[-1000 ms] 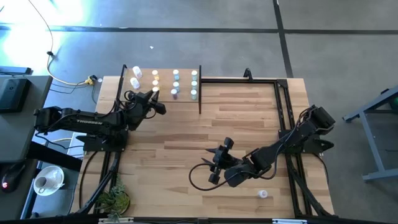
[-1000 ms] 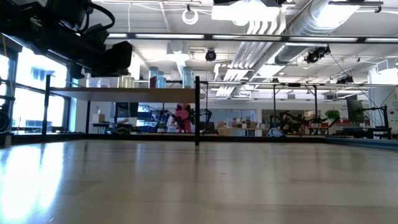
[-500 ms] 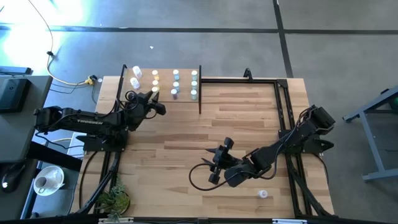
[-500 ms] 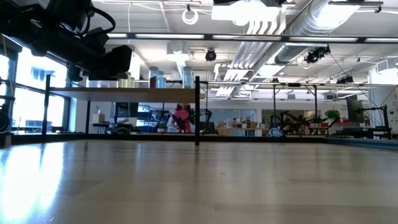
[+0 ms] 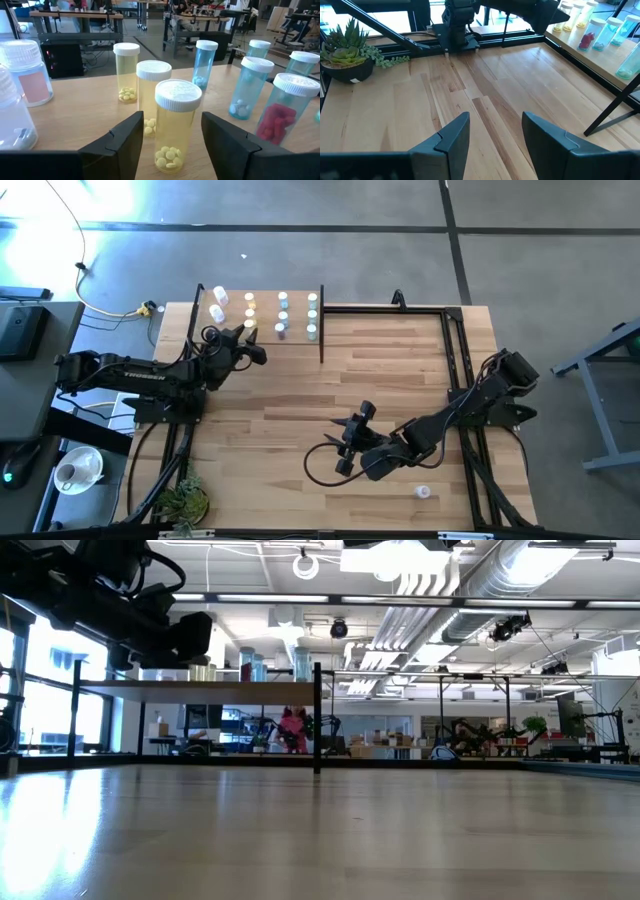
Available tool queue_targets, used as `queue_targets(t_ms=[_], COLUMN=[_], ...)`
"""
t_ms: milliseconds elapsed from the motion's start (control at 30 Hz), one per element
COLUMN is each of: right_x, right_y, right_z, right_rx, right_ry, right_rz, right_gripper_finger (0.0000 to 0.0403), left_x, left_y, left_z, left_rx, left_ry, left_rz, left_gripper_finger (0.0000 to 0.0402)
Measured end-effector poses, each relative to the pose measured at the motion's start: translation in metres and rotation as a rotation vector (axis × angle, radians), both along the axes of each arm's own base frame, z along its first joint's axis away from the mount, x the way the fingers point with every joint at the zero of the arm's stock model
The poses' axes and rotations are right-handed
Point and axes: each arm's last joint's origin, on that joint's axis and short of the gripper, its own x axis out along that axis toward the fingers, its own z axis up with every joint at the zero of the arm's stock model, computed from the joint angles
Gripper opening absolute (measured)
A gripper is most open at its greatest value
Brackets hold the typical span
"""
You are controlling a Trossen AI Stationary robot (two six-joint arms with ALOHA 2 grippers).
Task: Pick and place medicine bottles onto shelf by color
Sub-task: Put the white pill bottle on the shelf aligned with the other white pill bottles
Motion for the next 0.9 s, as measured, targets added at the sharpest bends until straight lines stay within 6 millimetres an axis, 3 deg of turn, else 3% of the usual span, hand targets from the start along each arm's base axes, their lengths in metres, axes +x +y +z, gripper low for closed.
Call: queue_targets(t_ms=[900], right_x=[0.0001], right_y=[-0.0001], right_z=[0.0], right_rx=[0.0], right_ry=[0.001], right_rz=[0.0], right_gripper_finger=[0.0172], left_x=[0.0017], left_y=[0.0003], left_z=[0.0089], left_rx=[0.049], left_ry=[-0.036], left_rz=[-0.011], left_gripper_finger=[0.0193])
